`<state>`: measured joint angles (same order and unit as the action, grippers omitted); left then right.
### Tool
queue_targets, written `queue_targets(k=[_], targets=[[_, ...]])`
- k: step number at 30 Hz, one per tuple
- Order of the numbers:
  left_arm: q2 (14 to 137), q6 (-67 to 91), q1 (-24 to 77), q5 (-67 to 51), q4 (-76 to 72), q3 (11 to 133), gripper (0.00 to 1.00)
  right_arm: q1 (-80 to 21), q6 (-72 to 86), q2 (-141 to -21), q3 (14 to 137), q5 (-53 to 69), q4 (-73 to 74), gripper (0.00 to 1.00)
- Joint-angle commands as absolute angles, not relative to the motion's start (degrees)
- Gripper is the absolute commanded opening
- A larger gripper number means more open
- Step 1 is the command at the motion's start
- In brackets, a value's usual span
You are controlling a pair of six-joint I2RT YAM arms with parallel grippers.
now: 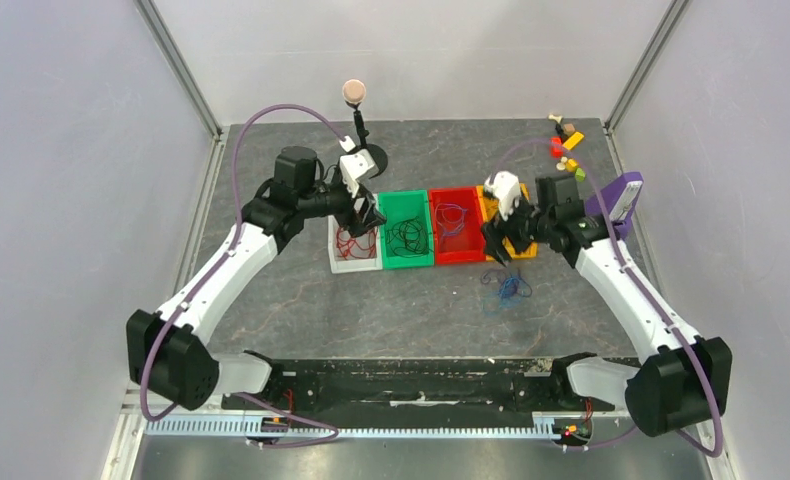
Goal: Untangle the cables
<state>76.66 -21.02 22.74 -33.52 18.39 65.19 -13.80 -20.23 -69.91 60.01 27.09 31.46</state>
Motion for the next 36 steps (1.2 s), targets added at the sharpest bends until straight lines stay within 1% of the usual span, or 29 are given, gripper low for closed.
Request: queue_targets(k=[1,7,9,11,12,15,16,18,22,25,27,31,36], targets=[[71.4,-18.3,23.0,-40.4,21.7,64.4,0.79,-13.8,-31.3,-68.8,50.9,16.1,43.5,0.77],[69.4,-15.1,23.7,-42.4,22.0,62.5,0.79,-13.8,-32.6,-70.4,44.8,9.1,38.3,0.73],[69.3,-14.4,24.2,-42.5,22.0,62.1,0.79,-13.7,-32.8,-72.1,43.7,7.9,36.2,0.69],[69.2,-13.9,24.5,-42.7,22.0,61.6,0.79,-13.8,-32.6,-73.7,43.2,7.8,35.1,0.57],[69.2,-13.8,24.7,-43.0,22.0,61.4,0.79,-13.7,-32.6,-74.2,43.1,8.1,34.8,0.45],[68.5,-13.8,24.7,-43.5,21.9,60.9,0.79,-13.8,-32.6,-73.0,43.9,11.1,35.1,0.03],[68.2,-14.1,24.7,-43.7,21.8,60.7,0.79,-13.8,-32.4,-71.6,44.5,12.7,35.2,0.0],[67.6,-14.5,24.7,-44.4,21.3,60.1,0.79,-13.8,-32.9,-68.5,46.2,18.4,36.2,0.0],[66.2,-17.0,25.2,-52.7,18.7,57.8,0.8,-13.8,-33.4,-62.7,49.6,31.8,38.0,0.0],[64.8,-25.8,27.6,-55.5,17.6,55.1,0.8,-14.1,-32.4,-60.5,51.4,40.1,37.3,0.0],[64.6,-31.2,29.2,-55.2,17.0,53.5,0.81,-14.8,-30.4,-60.1,53.6,42.9,36.7,0.0],[65.9,-24.0,30.5,-55.5,7.4,52.7,0.81,-16.6,-26.2,-60.1,59.4,47.3,36.3,0.0],[67.1,-21.2,36.6,-52.8,1.1,53.2,0.81,-18.8,-15.0,-58.3,62.5,50.0,27.8,0.0]])
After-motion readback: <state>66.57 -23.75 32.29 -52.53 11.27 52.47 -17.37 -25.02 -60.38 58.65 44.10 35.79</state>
